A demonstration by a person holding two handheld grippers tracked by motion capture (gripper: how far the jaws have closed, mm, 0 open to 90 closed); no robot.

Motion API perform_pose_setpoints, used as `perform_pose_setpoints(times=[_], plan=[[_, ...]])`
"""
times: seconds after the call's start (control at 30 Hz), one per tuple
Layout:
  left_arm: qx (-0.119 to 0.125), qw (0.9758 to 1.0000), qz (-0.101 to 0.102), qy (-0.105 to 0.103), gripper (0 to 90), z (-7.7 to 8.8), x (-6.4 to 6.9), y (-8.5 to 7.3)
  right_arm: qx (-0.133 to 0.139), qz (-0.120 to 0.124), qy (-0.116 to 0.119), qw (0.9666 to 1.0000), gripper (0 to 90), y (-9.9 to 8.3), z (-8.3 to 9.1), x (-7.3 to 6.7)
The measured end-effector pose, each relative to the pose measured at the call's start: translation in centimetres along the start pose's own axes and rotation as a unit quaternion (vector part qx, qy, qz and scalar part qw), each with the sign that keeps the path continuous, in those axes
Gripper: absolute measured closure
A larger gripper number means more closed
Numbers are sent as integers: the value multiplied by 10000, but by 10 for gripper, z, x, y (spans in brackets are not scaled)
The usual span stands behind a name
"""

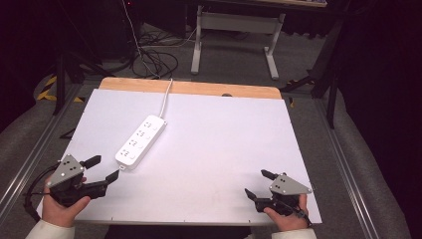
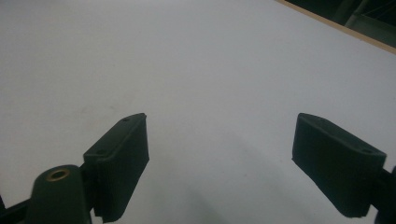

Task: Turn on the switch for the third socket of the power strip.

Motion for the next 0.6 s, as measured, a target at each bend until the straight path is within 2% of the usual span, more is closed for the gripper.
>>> perform_pose_setpoints(times=[0.03,0.1,0.4,0.53,0.6], plan=[[-17,9999,-21,135,257,-1,1,3,-4,8,-4,10000,190,0,0,0],[-29,9998,-38,184,267,-1,1,5,-12,11,-10,10000,190,0,0,0],[-53,9999,-125,76,269,-6,2,15,6,-4,-3,10000,190,0,1,0],[-74,9997,-235,38,270,-9,3,21,-4,24,-10,10000,190,0,1,0],[-48,9998,-211,-7,271,-10,4,22,9,14,-17,10000,190,0,1,0]])
Point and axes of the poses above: each handheld gripper's, and its own axes: z roughly backward along the jaws, y roughly out of its top, x roughly to its right, the point moved 2 cm from there along -z, roughly forward along the jaws, and after that the axes turned 2 degrees about -x, right-handed, at the moved point
